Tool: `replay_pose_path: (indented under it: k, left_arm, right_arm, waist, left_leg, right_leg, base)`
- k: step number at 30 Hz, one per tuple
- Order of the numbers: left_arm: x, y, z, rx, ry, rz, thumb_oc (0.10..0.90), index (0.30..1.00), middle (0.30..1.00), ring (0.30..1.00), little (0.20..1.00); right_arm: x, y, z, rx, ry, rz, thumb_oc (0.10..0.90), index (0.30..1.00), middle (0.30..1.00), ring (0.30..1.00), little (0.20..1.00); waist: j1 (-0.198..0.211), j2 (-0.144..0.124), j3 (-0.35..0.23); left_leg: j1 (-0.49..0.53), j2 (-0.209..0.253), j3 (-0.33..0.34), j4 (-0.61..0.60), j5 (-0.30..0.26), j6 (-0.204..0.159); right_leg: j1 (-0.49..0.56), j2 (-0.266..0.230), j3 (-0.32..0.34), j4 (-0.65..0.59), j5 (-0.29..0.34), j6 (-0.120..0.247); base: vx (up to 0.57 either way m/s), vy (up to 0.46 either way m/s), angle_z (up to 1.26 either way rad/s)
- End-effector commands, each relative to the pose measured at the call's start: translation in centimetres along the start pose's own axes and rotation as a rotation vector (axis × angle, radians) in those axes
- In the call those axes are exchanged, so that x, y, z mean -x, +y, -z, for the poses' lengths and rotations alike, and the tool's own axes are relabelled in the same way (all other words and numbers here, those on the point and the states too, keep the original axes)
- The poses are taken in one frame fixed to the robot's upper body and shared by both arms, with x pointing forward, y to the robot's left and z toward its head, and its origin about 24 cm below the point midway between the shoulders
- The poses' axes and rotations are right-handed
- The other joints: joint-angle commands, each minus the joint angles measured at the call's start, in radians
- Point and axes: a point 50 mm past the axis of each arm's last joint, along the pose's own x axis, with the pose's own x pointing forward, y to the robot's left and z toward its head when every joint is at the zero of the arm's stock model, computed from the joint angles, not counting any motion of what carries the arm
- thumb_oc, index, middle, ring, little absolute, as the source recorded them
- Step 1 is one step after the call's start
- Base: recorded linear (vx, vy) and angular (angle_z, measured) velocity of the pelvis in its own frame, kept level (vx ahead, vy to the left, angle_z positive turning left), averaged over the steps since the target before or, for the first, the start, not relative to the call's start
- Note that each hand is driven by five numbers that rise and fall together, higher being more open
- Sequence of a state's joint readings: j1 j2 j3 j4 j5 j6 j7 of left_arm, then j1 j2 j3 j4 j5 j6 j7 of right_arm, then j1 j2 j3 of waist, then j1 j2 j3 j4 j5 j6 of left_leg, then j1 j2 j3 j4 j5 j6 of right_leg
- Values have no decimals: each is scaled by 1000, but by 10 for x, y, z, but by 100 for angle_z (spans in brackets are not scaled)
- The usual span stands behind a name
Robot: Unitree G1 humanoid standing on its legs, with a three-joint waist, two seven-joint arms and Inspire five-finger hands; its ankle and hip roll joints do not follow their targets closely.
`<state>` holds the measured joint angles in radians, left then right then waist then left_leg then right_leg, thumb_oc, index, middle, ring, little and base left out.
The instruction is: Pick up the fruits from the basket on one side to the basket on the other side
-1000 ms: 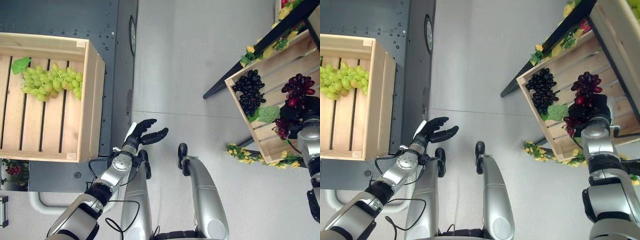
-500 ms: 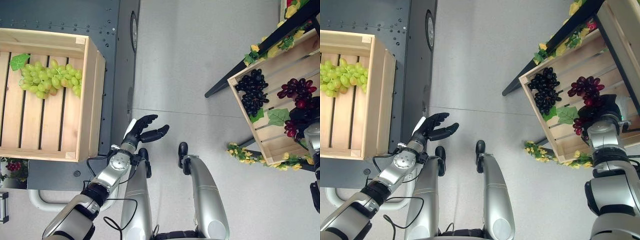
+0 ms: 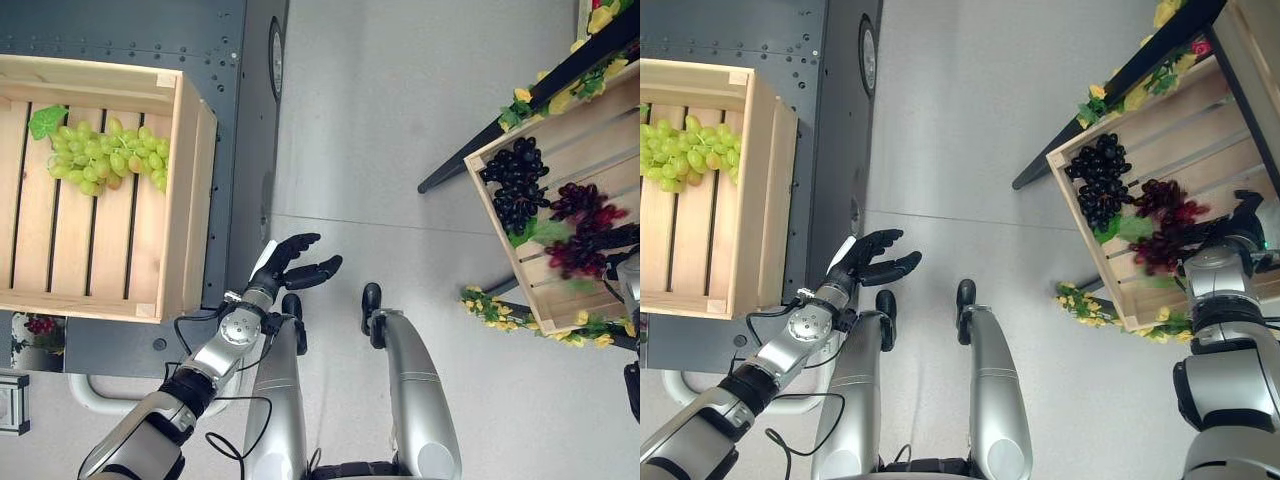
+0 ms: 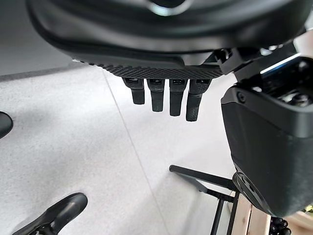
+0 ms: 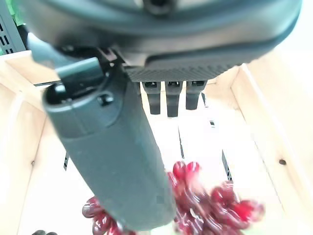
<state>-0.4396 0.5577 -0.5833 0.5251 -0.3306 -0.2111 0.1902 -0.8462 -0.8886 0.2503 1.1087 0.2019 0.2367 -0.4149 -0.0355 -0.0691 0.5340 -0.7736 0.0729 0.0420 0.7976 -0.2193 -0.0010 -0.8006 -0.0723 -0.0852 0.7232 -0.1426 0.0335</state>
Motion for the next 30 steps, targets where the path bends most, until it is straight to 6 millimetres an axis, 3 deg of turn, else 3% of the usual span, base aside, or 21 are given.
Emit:
replay_pose_path:
  k: [1,6,9,13,14,15,16,19,21,23,30]
  left_arm:
    - [3,-24,-34,103,-209,69,800,900,900,900,900]
    - [3,-27,-38,100,-221,76,800,900,900,900,900]
    - [1,-28,-40,106,-226,71,800,900,900,900,900]
    - [1,-28,-42,117,-237,45,800,900,900,900,900]
    - [1,-28,-42,119,-244,35,800,900,900,900,900]
    - [1,-26,-45,126,-268,-6,800,900,900,900,900]
    - [1,-25,-47,127,-276,-15,800,900,900,900,900]
    - [-1,-23,-55,108,-325,-73,800,900,900,900,900]
    - [-2,-23,-58,98,-339,-88,800,900,900,900,900]
    - [-4,-22,-65,37,-372,-127,800,900,900,900,900]
    - [-10,-14,-73,-106,-403,-224,800,900,900,900,900]
  right_arm:
    - [-18,-93,2,116,19,310,800,900,900,900,900]
    - [-18,-93,6,128,40,305,800,900,900,900,900]
    - [-18,-88,-1,95,-15,299,800,900,900,900,900]
    - [-13,-73,-26,-57,-144,252,800,900,900,900,900]
    - [-11,-67,-28,-85,-157,240,800,900,900,900,900]
    - [-4,-48,-36,-178,-208,198,800,900,900,900,900]
    - [-3,-45,-38,-187,-225,194,800,900,900,900,900]
    - [18,-9,-48,-197,-338,128,800,900,900,900,900]
    - [23,1,-49,-194,-365,91,800,900,900,900,900]
    - [41,28,-54,-200,-444,3,800,900,900,900,900]
    - [77,65,-67,-170,-617,-121,800,900,900,900,900]
  waist:
    - [5,32,-14]
    - [9,32,-14]
    - [7,33,-14]
    - [4,36,-14]
    - [3,36,-14]
    - [0,36,-14]
    - [-1,36,-14]
    - [-9,35,-14]
    - [-10,36,-14]
    - [-15,41,-14]
    - [-26,52,-14]
  left_leg:
    - [67,-27,80,23,-67,46]
    - [79,-25,82,12,-67,48]
    - [80,-27,81,12,-66,48]
    - [95,-30,82,7,-63,47]
    - [101,-30,83,6,-65,46]
    - [115,-32,85,-5,-63,46]
    - [113,-33,85,-7,-60,46]
    - [127,-36,96,-29,-54,47]
    - [132,-36,100,-39,-53,48]
    - [146,-36,112,-64,-48,50]
    - [149,-34,126,-82,-38,49]
  right_leg:
    - [116,35,-60,4,-30,-53]
    - [128,30,-67,-1,-33,-53]
    - [127,30,-67,2,-35,-54]
    - [138,30,-64,4,-41,-56]
    - [143,31,-61,4,-43,-55]
    - [153,34,-56,-3,-43,-55]
    - [151,34,-55,-5,-42,-56]
    - [160,33,-55,-25,-32,-53]
    - [162,31,-55,-31,-30,-52]
    - [167,31,-52,-43,-30,-48]
    - [163,26,-49,-49,-32,-47]
  base:
    - [0,0,0]
    - [0,0,0]
    - [0,0,0]
    - [28,45,0]
    - [41,51,-2]
    - [42,53,-2]
    - [35,56,-1]
    - [20,40,0]
    - [4,17,0]
    - [2,52,1]
    - [-3,42,-1]
